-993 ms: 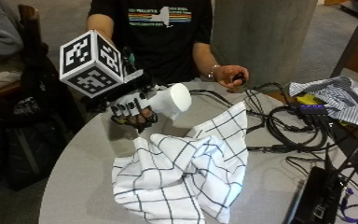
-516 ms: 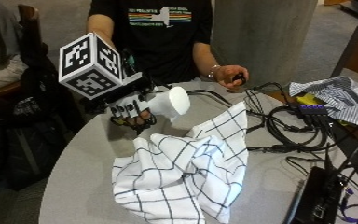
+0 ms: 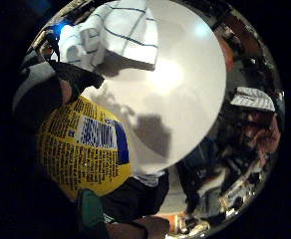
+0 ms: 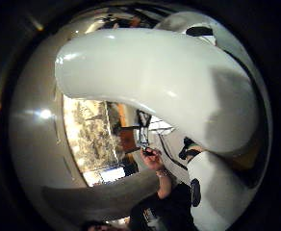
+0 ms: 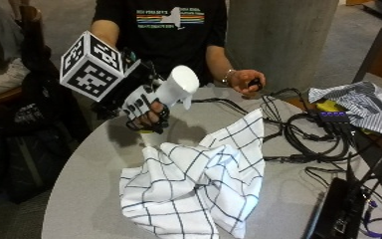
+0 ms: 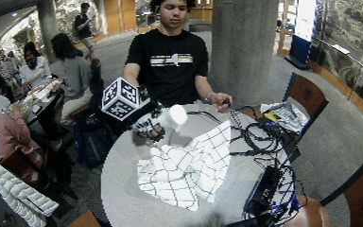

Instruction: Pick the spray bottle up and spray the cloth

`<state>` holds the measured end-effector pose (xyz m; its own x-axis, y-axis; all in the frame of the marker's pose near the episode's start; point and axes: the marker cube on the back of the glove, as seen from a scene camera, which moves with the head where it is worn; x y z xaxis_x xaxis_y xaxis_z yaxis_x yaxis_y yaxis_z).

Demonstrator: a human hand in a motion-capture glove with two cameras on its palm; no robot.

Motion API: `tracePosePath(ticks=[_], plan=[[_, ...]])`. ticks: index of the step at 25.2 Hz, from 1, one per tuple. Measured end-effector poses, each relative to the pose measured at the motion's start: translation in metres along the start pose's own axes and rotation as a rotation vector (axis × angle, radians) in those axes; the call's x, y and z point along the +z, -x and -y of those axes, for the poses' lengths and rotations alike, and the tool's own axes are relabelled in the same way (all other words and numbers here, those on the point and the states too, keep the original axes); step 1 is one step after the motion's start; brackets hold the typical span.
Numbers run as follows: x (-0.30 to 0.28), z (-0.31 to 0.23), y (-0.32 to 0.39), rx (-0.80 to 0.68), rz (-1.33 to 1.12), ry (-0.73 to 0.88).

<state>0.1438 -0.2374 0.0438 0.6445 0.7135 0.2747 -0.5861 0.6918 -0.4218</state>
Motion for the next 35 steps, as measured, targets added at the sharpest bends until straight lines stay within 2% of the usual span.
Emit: tracePosePath(ticks=[7, 13, 17, 23, 35], plan=[[0.026, -0.048, 0.038, -0.348, 0.379, -0.057], [0.092, -0.089, 0.085, -0.555, 0.583, 0.047], [0.139, -0.100, 0.105, -0.594, 0.620, 0.146], [0.192, -0.100, 0.117, -0.595, 0.595, 0.207], [0.216, -0.096, 0.105, -0.569, 0.557, 0.213]])
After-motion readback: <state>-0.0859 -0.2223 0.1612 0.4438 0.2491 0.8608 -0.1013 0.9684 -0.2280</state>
